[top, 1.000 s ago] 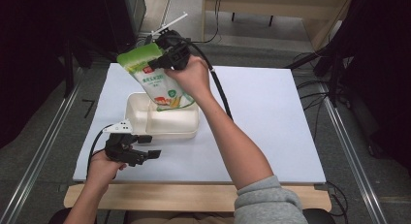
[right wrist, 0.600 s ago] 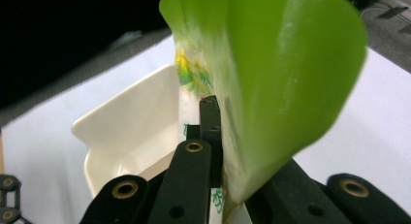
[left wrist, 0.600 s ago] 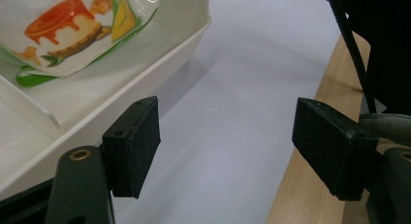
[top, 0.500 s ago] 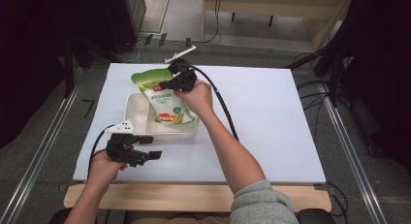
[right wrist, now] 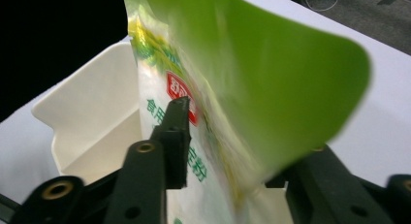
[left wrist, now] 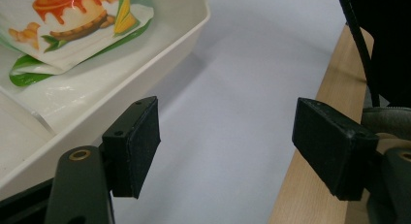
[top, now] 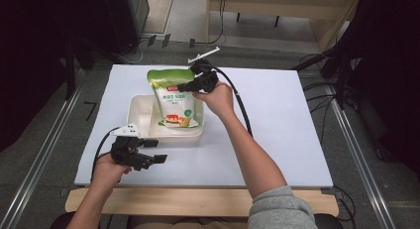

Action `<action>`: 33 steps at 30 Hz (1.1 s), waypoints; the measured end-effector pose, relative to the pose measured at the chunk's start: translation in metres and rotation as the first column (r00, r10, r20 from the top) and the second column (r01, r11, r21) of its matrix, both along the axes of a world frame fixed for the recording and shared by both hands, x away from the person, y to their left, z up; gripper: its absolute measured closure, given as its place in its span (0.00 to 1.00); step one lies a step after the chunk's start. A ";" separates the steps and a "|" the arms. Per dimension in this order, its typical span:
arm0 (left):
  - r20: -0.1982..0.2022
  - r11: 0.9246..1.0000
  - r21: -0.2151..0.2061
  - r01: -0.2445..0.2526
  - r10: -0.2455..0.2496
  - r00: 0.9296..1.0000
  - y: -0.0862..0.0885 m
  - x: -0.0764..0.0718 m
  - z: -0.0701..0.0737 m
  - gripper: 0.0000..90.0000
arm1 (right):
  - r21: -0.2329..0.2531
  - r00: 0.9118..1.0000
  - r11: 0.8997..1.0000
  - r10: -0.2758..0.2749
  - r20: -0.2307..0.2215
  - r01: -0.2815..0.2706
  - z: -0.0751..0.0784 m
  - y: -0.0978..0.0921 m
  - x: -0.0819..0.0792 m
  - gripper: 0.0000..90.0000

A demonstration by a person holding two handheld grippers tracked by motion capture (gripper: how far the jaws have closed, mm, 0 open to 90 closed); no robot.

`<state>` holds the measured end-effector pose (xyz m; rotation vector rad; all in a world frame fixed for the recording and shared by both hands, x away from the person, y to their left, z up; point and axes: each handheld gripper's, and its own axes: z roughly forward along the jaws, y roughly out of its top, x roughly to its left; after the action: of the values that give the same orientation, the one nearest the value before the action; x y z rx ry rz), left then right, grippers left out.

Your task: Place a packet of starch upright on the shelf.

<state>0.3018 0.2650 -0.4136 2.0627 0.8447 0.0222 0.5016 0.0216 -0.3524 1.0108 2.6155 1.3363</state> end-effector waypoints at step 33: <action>0.005 1.000 0.018 0.000 0.000 1.000 -0.002 -0.001 0.000 0.29 | 0.031 0.998 0.999 -0.023 0.057 0.021 0.007 -0.110 -0.074 0.52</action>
<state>0.3006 0.2631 -0.4135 2.0781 0.8442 0.0353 0.4272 -0.0887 -0.3450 0.9867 2.5425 1.3827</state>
